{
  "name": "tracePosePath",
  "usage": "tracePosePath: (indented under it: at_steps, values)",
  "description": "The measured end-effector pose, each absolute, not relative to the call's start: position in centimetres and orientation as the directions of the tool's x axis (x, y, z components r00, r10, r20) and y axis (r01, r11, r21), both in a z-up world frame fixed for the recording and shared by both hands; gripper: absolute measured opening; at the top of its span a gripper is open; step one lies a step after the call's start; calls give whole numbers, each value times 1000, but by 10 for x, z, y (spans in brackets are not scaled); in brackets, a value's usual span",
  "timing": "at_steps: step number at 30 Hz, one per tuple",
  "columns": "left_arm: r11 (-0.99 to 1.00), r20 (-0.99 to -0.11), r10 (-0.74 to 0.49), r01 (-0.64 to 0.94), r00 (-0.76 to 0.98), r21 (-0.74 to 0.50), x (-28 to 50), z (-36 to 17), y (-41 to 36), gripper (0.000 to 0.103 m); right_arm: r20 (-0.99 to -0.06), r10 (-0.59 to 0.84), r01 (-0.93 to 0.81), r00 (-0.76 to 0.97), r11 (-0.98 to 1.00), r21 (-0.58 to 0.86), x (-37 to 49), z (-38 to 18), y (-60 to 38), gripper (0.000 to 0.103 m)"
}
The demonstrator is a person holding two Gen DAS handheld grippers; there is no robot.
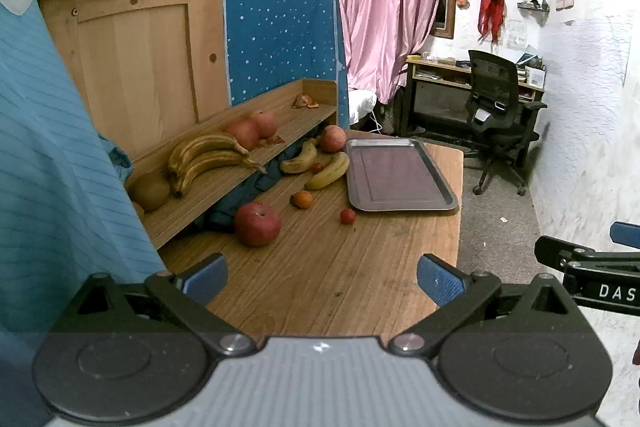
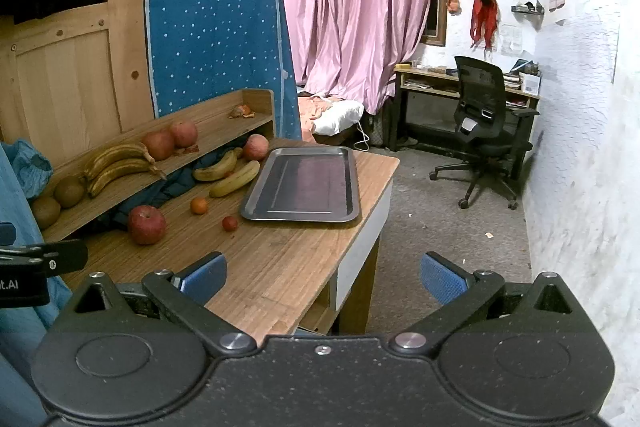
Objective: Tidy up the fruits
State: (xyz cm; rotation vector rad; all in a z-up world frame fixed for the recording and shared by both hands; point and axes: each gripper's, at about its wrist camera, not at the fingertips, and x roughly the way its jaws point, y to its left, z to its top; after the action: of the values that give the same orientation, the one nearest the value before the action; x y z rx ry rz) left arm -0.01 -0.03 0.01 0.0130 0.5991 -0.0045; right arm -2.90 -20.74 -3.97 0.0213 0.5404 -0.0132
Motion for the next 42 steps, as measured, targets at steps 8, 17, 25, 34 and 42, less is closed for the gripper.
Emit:
tracePosePath:
  at_steps: [8, 17, 25, 34, 42]
  values:
    - [1000, -566, -1, 8, 824, 10, 0, 0, 0, 103, -517, -7, 17, 856, 1000, 16, -26, -41, -207, 102]
    - [1000, -568, -3, 10, 823, 10, 1, -3, 3, 103, -520, -7, 18, 854, 1000, 16, -23, -42, -206, 102]
    - [1000, -571, -3, 12, 821, 11, 2, -15, 5, 103, -521, -7, 18, 853, 1000, 16, -21, -42, -206, 102]
    - [1000, -584, 2, 12, 811, 20, 14, -21, -6, 103, -527, -6, 18, 850, 1000, 17, -18, -47, -207, 102]
    - [1000, -607, 12, 1, 795, 21, 23, -19, -7, 103, -554, 6, 14, 833, 999, 30, 1, -59, -213, 102]
